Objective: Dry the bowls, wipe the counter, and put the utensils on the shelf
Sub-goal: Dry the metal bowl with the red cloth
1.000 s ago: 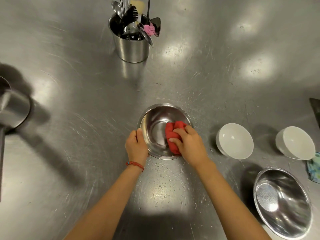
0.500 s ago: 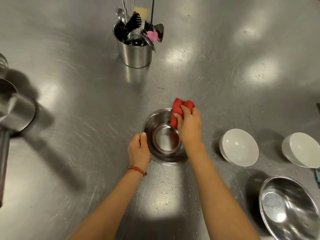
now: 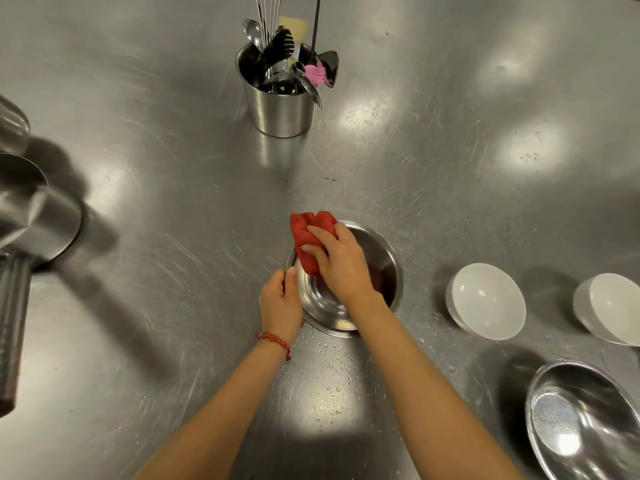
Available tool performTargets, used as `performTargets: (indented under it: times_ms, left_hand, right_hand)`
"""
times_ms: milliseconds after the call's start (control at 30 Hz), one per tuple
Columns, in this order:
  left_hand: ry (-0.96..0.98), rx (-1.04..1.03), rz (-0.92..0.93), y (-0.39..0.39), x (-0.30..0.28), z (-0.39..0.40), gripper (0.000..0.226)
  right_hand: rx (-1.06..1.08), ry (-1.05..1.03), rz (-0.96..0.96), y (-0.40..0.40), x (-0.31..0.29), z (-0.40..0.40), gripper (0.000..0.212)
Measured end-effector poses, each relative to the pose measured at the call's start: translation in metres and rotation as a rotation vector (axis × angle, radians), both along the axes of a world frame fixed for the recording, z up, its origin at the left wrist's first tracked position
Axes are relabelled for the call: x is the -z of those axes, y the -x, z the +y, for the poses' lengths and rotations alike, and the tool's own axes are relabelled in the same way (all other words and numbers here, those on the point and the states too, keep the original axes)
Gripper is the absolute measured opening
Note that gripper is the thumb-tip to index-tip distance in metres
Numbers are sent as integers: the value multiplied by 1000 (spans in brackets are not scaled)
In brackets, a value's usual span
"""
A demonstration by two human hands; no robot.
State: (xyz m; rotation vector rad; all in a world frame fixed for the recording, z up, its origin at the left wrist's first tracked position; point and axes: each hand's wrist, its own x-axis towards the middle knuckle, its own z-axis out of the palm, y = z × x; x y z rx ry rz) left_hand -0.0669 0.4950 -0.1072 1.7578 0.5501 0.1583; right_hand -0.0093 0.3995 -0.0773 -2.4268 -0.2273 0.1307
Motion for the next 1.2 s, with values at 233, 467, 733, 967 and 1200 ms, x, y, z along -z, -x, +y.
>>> performTargets:
  times_ms: [233, 467, 733, 967, 1200]
  left_hand:
    - [-15, -16, 4, 4, 0, -5, 43]
    - [26, -50, 6, 7, -2, -10, 45]
    - [25, -2, 25, 7, 2, -8, 44]
    - [46, -22, 38, 10, 5, -5, 42]
    - [18, -111, 10, 11, 4, -13, 45]
  right_hand:
    - [310, 374, -102, -5, 3, -21, 44]
    - [351, 738, -66, 28, -3, -29, 19]
    - [200, 162, 189, 27, 5, -16, 28]
    - [142, -128, 168, 35, 9, -9, 19]
    - [235, 420, 87, 17, 4, -20, 33]
